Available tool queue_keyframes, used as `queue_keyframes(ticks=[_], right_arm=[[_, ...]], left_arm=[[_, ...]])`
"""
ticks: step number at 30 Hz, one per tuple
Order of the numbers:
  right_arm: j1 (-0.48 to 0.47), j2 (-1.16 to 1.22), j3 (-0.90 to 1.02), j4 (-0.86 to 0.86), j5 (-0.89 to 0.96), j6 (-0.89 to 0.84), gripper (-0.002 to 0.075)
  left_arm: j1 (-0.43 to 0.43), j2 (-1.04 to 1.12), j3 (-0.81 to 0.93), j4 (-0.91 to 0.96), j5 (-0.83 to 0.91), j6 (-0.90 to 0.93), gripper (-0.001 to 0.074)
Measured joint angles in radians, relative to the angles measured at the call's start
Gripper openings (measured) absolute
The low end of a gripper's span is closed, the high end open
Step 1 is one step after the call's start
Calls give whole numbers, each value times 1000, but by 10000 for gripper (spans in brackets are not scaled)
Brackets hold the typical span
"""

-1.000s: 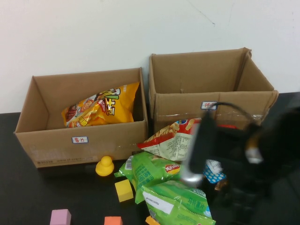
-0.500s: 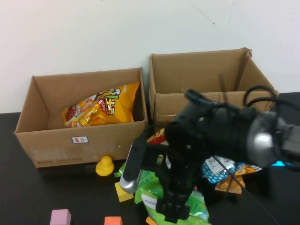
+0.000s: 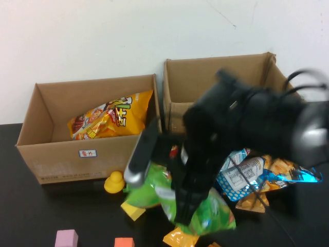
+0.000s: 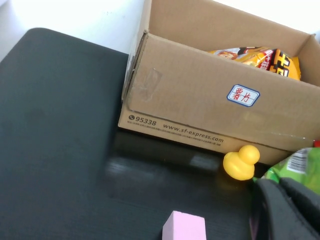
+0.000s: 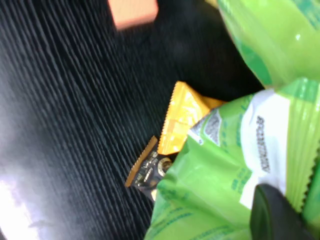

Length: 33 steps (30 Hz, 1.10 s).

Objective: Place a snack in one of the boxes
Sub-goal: Pick up the potato chip, then place the potato chip in the potato chip box

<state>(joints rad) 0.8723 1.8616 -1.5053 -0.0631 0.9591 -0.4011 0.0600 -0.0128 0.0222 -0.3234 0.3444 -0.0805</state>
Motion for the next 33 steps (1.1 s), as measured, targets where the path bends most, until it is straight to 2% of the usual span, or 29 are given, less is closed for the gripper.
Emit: queue_keyframes(ticks=[5,9,13,17,20,22,25,28,30,33], right_arm=[[0,-136,-84,53,89,3,24],[0,-220,-183,85,79,-13,20],[-12,-237,-286,123,-34,-21,20],[-73,-198,-348,261,-225,-60,19],[-127,-132,-371,448,-354,-150,19],[-161,-71,-373,649,-432,-256,19],[-192,29,-375,1018,-506,-486,19],[-209,136,-375,1469,-550,-817,19],[-209,195,-382,1632,-585,-976,18],[-209,285,-413,1728,-653,-1062,17]], left_arm=[[0,0,0,0,0,0,-3],[0,0,0,0,0,0,-3],[0,0,0,0,0,7,-3],[0,0,0,0,0,16,-3],[0,0,0,0,0,21,-3],[0,0,0,0,0,22,-3],[0,0,0,0,0,22,-3],[0,0,-2,0,0,22,-3],[0,0,-2,0,0,23,-3],[0,0,-2,0,0,23,-3]])
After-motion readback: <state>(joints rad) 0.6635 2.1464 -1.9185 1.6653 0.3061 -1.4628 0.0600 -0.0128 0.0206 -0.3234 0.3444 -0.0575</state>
